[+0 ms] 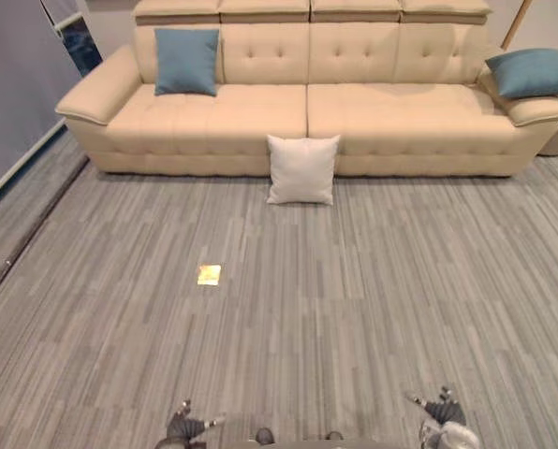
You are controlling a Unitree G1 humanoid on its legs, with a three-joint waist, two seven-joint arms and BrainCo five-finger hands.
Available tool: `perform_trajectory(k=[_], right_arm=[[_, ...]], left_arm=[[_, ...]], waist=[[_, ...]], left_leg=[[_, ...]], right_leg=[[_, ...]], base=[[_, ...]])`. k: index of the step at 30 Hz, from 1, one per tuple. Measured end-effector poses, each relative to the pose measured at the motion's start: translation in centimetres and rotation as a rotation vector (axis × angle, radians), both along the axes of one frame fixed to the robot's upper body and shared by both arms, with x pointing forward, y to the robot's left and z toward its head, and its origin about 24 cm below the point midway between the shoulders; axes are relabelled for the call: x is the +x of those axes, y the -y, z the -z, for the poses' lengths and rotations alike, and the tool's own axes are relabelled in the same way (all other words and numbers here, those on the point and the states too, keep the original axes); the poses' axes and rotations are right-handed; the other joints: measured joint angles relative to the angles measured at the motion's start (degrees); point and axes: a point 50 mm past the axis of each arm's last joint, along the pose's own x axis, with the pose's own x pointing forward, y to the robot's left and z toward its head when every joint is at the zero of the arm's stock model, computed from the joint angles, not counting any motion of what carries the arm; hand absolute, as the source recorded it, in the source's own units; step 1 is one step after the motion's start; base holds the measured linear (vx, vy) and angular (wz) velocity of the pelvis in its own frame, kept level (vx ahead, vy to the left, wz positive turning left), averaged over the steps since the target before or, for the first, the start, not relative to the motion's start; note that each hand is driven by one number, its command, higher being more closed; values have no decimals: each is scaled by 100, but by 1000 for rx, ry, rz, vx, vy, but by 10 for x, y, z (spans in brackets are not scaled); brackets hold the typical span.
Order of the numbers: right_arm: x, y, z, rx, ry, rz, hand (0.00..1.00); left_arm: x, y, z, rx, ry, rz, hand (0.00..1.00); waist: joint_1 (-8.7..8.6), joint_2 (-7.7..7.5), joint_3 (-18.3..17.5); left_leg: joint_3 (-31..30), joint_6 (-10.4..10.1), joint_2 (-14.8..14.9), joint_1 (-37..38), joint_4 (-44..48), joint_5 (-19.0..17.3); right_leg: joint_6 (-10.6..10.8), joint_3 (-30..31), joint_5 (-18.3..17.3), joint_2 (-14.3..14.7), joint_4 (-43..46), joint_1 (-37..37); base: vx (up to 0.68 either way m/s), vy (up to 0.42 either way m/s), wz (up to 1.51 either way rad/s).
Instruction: Pick up cushions and gather them together orderly.
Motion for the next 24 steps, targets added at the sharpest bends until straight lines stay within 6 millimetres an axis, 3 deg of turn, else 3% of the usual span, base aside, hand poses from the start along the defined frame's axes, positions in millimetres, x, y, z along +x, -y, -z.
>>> perform_trajectory(k=[8, 13, 20, 21, 24], right_arm=[[11, 5, -10, -80, 7, -116, 0], [24, 3, -23, -137, 55, -196, 0], [28, -5, -21, -132, 56, -229, 0], [33, -8, -23, -133, 70, -239, 0], [37, -11, -27, -135, 92, -244, 0]], left_arm=[[15, -2, -12, -11, 93, 25, 0], [18, 1, -20, -41, 149, 27, 0], [30, 8, -30, -54, 217, 52, 0], [33, 9, -32, -61, 235, 48, 0], [34, 12, -36, -74, 262, 36, 0]], waist=[[-25, 115, 74], [-105, 193, 104], [-101, 240, 127], [-98, 261, 142], [-106, 338, 200]], left_leg=[[6, -59, 53, 172, 261, -64], [41, -67, 123, 153, 539, -339], [246, -83, 195, -208, 1095, -723], [357, -39, 199, -375, 1315, -834], [507, 52, 201, -333, 1586, -1160]], right_leg=[[38, -137, -28, -18, 311, 187], [97, -133, -182, 3, 599, 131], [207, -100, -257, -15, 718, -90], [199, -45, -325, -46, 903, -281], [473, 10, -667, -140, 2149, -795]], base=[[117, -28, 7], [103, -44, -4], [93, -13, -13], [85, 26, -33], [118, 50, -27]])
